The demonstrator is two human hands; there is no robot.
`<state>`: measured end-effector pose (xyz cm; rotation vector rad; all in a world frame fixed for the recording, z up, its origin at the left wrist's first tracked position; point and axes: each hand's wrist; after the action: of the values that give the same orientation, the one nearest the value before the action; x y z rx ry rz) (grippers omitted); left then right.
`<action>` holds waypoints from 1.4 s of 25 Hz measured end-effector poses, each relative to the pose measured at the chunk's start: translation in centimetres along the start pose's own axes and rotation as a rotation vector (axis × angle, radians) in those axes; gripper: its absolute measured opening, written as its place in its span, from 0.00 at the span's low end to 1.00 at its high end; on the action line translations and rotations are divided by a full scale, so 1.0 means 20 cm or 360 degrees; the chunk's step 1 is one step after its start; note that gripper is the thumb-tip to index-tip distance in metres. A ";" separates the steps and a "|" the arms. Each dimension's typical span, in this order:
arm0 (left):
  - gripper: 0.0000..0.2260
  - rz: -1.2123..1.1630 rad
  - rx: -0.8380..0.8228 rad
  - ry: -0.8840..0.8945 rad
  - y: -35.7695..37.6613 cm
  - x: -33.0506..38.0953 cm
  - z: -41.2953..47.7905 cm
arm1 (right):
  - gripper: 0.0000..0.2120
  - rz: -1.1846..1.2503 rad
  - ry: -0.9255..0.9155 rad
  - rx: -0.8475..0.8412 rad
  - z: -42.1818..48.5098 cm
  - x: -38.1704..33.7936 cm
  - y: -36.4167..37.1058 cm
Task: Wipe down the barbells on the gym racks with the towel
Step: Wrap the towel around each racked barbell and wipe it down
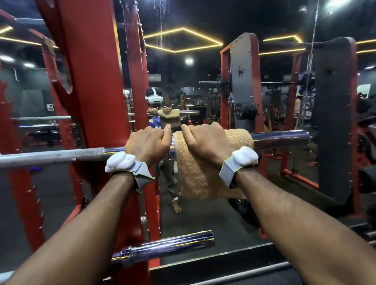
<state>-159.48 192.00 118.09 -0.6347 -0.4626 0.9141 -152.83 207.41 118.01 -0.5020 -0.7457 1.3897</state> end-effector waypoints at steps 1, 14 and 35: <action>0.27 0.0000 -0.0007 0.0003 0.00 0.00 0.00 | 0.23 -0.0084 -0.0036 0.0159 -0.04 -0.01 0.03; 0.27 -0.0005 -0.0042 -0.0044 0.00 0.00 0.01 | 0.51 -0.0116 -0.0257 -0.0312 -0.19 -0.02 0.04; 0.25 -0.0082 0.0024 -0.0074 0.00 0.00 -0.01 | 0.34 -0.0424 -0.0397 0.0154 -0.18 0.35 0.06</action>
<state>-159.33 191.95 117.91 -0.5860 -0.5112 0.8844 -151.00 214.83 115.88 -0.1466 -0.9067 1.2424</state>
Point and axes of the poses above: each hand's wrist, its own z-axis towards the middle knuckle, its own y-axis out of the palm, x = y × z, and after that the axes turned 9 degrees about -y, right-handed
